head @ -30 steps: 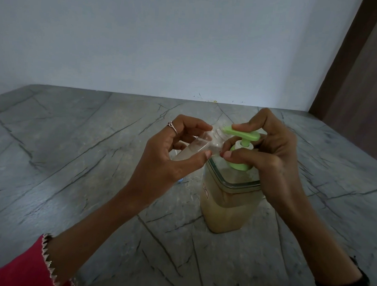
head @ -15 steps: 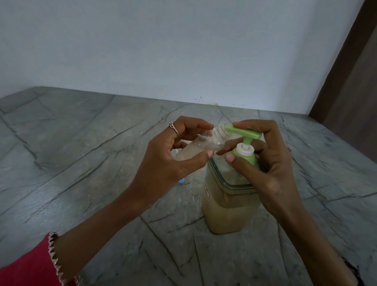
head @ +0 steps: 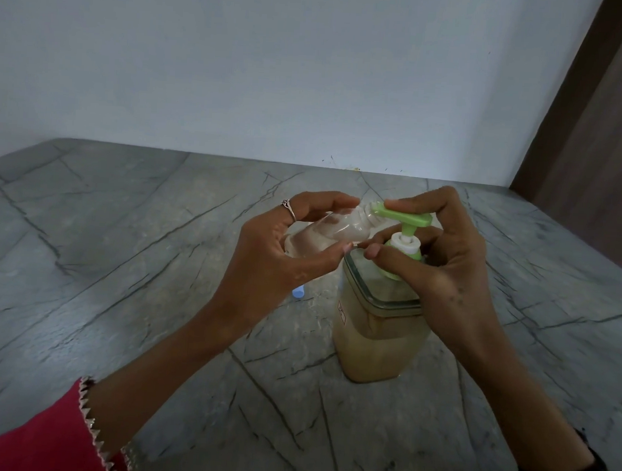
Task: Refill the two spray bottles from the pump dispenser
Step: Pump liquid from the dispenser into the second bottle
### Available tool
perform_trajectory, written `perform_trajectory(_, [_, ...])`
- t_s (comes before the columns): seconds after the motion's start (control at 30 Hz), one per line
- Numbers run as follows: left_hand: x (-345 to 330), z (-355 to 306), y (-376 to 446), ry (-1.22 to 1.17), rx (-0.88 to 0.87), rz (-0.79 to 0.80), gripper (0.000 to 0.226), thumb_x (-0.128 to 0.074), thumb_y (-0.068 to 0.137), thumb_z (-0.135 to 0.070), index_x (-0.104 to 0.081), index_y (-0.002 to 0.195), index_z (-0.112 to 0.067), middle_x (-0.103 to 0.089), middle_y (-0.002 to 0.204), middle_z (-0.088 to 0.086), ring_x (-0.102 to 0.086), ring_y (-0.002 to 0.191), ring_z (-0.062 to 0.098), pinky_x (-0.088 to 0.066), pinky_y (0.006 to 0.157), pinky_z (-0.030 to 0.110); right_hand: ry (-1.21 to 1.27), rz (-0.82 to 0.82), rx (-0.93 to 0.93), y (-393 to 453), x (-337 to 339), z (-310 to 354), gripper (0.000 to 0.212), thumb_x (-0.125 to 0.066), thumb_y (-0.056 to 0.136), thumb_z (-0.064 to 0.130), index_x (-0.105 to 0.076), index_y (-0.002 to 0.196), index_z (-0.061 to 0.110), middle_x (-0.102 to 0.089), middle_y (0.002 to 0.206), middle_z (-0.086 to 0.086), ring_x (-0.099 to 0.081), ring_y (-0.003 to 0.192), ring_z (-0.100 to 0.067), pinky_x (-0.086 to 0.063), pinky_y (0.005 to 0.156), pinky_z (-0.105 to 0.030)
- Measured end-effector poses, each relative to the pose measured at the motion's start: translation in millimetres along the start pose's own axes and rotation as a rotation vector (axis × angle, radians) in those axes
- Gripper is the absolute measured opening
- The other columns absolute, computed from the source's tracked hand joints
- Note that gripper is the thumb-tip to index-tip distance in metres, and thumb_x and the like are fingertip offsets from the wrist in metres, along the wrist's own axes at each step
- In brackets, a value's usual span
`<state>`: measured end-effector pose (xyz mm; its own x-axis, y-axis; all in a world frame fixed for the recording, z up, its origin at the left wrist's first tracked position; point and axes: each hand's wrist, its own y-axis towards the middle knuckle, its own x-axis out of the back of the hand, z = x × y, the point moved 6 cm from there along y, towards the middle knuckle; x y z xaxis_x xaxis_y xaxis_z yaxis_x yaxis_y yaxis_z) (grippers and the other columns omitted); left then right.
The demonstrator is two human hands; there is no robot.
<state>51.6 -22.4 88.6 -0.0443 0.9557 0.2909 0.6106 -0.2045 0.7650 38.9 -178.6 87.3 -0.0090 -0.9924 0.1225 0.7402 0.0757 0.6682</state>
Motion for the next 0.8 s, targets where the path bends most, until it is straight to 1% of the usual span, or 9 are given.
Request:
perform_trajectory(0.1, [-0.8,0.9,-0.7,0.025,-0.019,0.002,0.036,-0.067,0.075,-0.023,-0.056,0.109,-0.03,-0.061,0.107,-0.024,-0.06,0.101,-0.004,-0.044,0.085,0.007,0.009,-0.005,-0.024,2.4,0.5,-1.3,0.028,-0.07,0.071,0.005,-0.057,0.083,0.026,-0.07,0.076,-0.009,-0.069,0.071,-0.025,-0.055,0.061,-0.036])
perform_trajectory(0.2, [-2.3,1.2,-1.2,0.022,-0.016,0.011,0.037,-0.067,0.075,-0.022,-0.056,0.109,-0.03,-0.061,0.109,-0.017,-0.059,0.102,-0.005,-0.043,0.086,0.007,0.029,0.005,-0.02,3.5,1.0,-0.1,0.03,-0.069,0.07,0.004,-0.058,0.079,0.03,-0.071,0.077,-0.009,-0.069,0.071,-0.026,-0.055,0.06,-0.036])
perform_trajectory(0.27, [-2.5,1.2,-1.0,0.024,-0.016,0.016,0.036,-0.067,0.075,-0.022,-0.057,0.11,-0.027,-0.061,0.109,-0.015,-0.059,0.103,-0.004,-0.043,0.086,0.007,0.049,0.024,-0.015,3.8,0.4,-0.1,0.031,-0.069,0.071,0.002,-0.058,0.081,0.03,-0.071,0.077,-0.008,-0.069,0.071,-0.024,-0.056,0.061,-0.032])
perform_trajectory(0.37, [-1.7,1.5,-0.3,0.011,-0.01,0.008,0.036,-0.066,0.075,-0.022,-0.057,0.109,-0.028,-0.062,0.107,-0.019,-0.059,0.101,-0.005,-0.044,0.085,0.007,0.014,0.033,0.02,0.6,-0.2,-0.7,0.029,-0.071,0.074,0.007,-0.055,0.092,0.023,-0.071,0.081,-0.009,-0.07,0.075,-0.023,-0.057,0.065,-0.032])
perform_trajectory(0.47, [-1.3,2.0,-0.3,-0.019,0.017,0.0,0.036,-0.068,0.074,-0.021,-0.058,0.107,-0.032,-0.065,0.101,-0.028,-0.061,0.099,-0.002,-0.045,0.083,0.008,-0.015,0.018,0.06,-2.8,0.6,-0.9,0.03,-0.07,0.076,0.017,-0.055,0.1,0.026,-0.071,0.091,-0.003,-0.07,0.085,-0.019,-0.056,0.072,-0.03])
perform_trajectory(0.53, [-1.2,2.0,-0.7,-0.034,0.024,-0.007,0.035,-0.069,0.074,-0.02,-0.059,0.106,-0.032,-0.065,0.101,-0.03,-0.062,0.098,-0.001,-0.046,0.082,0.009,-0.097,-0.02,0.132,-3.7,2.6,1.7,0.035,-0.071,0.077,0.012,-0.055,0.104,0.027,-0.063,0.107,0.001,-0.066,0.096,-0.015,-0.053,0.079,-0.025])
perform_trajectory(0.6, [-1.2,1.0,-0.8,-0.041,0.018,-0.009,0.035,-0.069,0.074,-0.021,-0.059,0.106,-0.032,-0.064,0.101,-0.03,-0.062,0.098,-0.001,-0.046,0.082,0.009,-0.243,-0.067,0.256,-5.3,3.5,7.1,0.035,-0.07,0.079,0.014,-0.055,0.109,0.024,-0.049,0.116,-0.002,-0.058,0.106,-0.017,-0.052,0.085,-0.024])
perform_trajectory(0.7, [-0.9,0.6,-0.7,-0.054,0.017,-0.011,0.035,-0.069,0.073,-0.023,-0.058,0.106,-0.033,-0.064,0.102,-0.03,-0.062,0.099,0.0,-0.046,0.081,0.009,-0.343,-0.126,0.339,-9.0,5.6,9.1,0.032,-0.066,0.082,0.017,-0.057,0.112,0.016,-0.047,0.114,-0.001,-0.057,0.105,-0.018,-0.055,0.081,-0.033])
perform_trajectory(0.8, [-0.8,1.2,-0.9,-0.061,0.026,-0.005,0.035,-0.069,0.073,-0.026,-0.059,0.106,-0.033,-0.065,0.102,-0.028,-0.062,0.1,0.002,-0.047,0.082,0.01,-0.348,-0.153,0.368,-11.0,5.7,11.2,0.03,-0.066,0.083,0.014,-0.058,0.111,0.015,-0.051,0.11,0.003,-0.06,0.098,-0.01,-0.056,0.075,-0.028])
